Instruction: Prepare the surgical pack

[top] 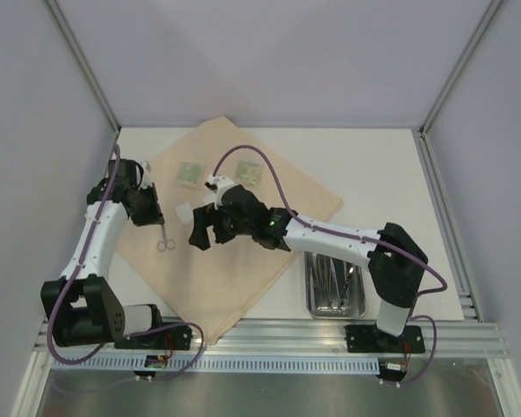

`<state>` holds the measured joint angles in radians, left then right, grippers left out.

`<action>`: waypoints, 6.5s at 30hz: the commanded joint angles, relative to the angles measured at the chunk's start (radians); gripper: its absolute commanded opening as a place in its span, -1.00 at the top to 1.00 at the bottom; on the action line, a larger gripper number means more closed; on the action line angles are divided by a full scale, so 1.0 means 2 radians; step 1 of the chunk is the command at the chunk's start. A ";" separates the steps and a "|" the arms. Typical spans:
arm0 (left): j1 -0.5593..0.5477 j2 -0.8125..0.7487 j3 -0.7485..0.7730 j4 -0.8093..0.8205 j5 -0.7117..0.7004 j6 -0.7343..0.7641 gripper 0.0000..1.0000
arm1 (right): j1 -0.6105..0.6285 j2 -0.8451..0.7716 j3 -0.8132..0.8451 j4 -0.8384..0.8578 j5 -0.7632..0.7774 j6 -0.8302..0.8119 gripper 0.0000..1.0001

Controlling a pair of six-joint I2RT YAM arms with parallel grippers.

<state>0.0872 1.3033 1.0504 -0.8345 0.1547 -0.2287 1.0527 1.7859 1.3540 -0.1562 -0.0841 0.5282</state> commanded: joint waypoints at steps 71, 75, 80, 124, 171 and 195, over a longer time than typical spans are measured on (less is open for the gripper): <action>-0.001 -0.093 0.034 -0.017 0.037 0.087 -1.00 | -0.083 0.019 0.032 -0.058 -0.158 -0.007 0.99; -0.001 -0.096 0.016 -0.020 0.038 0.126 -1.00 | -0.138 -0.080 -0.101 -0.115 -0.191 -0.013 0.99; -0.002 -0.107 -0.010 -0.017 0.072 0.148 -1.00 | -0.209 -0.244 -0.250 -0.228 -0.174 -0.009 0.99; -0.001 -0.114 -0.040 0.014 0.183 0.151 -1.00 | -0.344 -0.315 -0.367 -0.374 -0.054 0.034 0.90; -0.001 -0.030 0.068 0.031 0.088 0.151 -0.37 | -0.309 -0.254 -0.078 -0.246 0.030 -0.014 0.25; -0.021 0.287 0.151 0.120 0.004 0.086 -0.19 | -0.302 -0.152 -0.092 -0.184 -0.004 -0.041 0.26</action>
<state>0.0505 1.8614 1.3182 -0.6373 0.1936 -0.0429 0.4450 1.4761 1.1671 -0.5705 -0.0853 0.4648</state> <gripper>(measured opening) 0.608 0.370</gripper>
